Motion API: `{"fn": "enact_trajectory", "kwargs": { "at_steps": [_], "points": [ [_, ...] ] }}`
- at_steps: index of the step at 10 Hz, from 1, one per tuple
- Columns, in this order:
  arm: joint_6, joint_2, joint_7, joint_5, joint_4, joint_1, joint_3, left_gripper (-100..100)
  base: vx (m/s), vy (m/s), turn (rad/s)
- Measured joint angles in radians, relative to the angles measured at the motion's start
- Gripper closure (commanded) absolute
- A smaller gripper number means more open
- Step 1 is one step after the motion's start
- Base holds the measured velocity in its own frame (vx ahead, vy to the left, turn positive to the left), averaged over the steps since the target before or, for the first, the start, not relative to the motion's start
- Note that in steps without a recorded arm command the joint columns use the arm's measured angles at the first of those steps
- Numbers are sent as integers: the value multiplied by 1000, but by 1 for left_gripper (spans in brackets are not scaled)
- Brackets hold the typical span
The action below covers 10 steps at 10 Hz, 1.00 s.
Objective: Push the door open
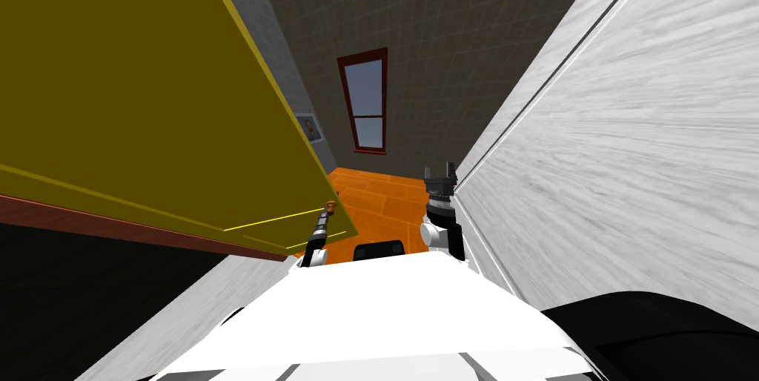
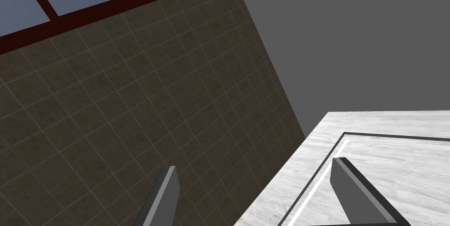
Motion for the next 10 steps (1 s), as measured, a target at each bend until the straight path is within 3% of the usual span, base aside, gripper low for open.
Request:
{"fn": "enact_trajectory", "kwargs": {
  "at_steps": [10],
  "points": [
    [26, -41, 249, 55, -6, -18, 28, 100, 48, 13, 8]
  ]
}}
